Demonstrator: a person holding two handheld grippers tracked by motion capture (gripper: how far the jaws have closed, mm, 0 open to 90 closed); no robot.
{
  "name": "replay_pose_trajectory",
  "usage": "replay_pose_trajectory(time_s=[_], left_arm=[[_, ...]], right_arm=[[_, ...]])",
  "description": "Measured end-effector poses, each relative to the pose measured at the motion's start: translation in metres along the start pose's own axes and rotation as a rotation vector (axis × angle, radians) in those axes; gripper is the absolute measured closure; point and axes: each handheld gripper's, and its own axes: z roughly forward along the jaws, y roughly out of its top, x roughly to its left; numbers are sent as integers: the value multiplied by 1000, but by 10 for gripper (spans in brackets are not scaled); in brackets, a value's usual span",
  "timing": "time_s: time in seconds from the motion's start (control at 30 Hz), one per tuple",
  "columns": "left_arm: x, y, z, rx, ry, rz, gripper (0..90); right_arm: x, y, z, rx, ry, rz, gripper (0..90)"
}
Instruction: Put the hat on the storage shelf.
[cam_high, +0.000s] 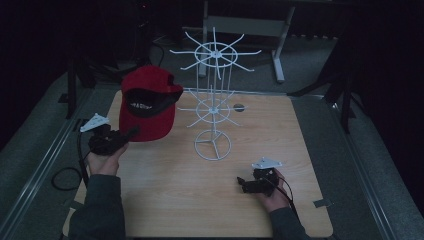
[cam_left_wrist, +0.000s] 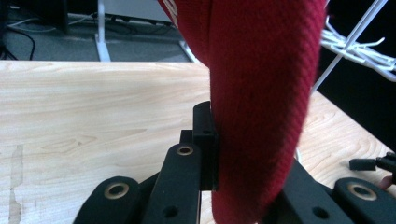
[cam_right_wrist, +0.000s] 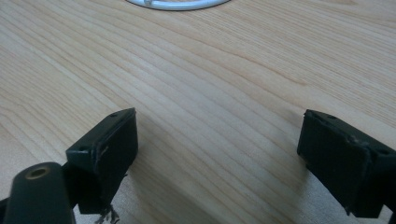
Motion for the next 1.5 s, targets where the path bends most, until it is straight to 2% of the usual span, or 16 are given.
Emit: replay_pose_trajectory(time_s=[0.37,0.77,1.13,1.5], left_arm=[[-3,10,-6,-44,20,6,856],[-6,23,-11,-78,14,11,856],[-12,43,-14,-109,19,33,856],[-19,58,-16,-142,17,36,856]], right_arm=[[0,0,0,1,0,1,121],[0,0,0,1,0,0,121],[0,0,0,0,-1,2,121],[0,0,0,0,-1,2,121]])
